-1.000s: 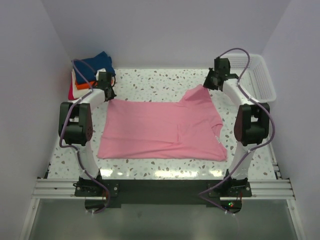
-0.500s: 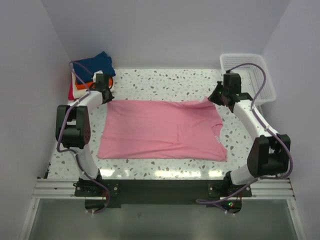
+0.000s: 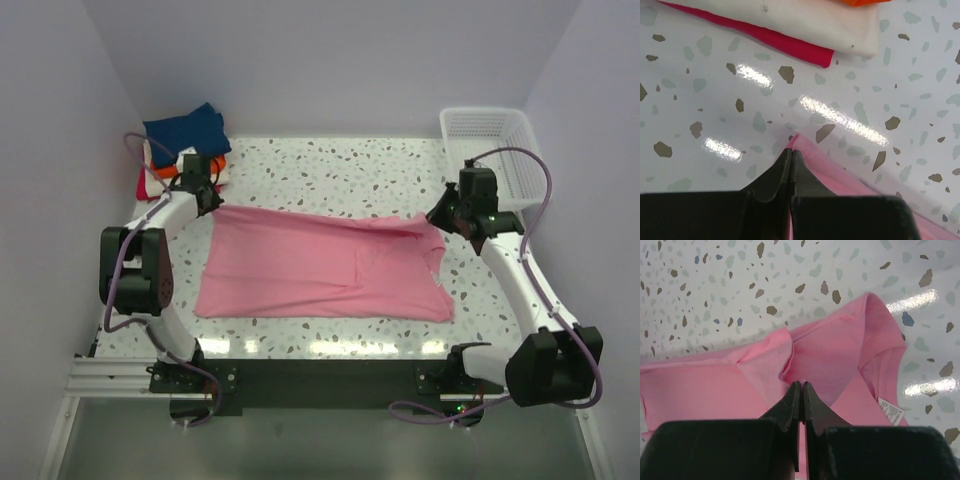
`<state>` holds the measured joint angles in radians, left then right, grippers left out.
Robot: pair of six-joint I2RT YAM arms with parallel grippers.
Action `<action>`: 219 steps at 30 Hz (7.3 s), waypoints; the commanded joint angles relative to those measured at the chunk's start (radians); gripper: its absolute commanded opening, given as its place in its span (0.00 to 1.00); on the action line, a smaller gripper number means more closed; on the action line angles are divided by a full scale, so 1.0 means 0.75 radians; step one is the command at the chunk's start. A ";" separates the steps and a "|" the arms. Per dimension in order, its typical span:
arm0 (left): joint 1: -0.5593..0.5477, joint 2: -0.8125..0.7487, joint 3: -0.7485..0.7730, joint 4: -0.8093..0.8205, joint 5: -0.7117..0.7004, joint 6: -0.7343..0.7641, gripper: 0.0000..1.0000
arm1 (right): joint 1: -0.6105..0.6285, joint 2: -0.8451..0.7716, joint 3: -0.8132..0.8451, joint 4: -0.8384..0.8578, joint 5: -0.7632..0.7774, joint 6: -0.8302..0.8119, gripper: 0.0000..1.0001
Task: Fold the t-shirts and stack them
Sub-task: Fold the tshirt
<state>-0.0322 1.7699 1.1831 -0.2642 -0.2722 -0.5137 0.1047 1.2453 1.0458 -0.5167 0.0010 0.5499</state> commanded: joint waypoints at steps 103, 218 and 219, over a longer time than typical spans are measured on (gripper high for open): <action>-0.186 -0.711 -0.735 0.117 0.226 -0.315 0.46 | -0.001 -0.493 -0.558 -0.182 -0.065 0.028 0.41; -1.202 -0.112 -0.256 0.381 0.752 -0.123 0.56 | 0.734 -0.705 -0.560 -0.808 0.569 0.981 0.52; -1.227 -0.092 -0.224 0.375 0.743 -0.119 0.56 | 0.734 -0.697 -0.580 -0.782 0.569 0.989 0.51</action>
<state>-0.9142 1.6623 0.9401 -0.0334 0.3080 -0.6090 0.6537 0.7017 0.6369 -1.0878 0.3767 1.1957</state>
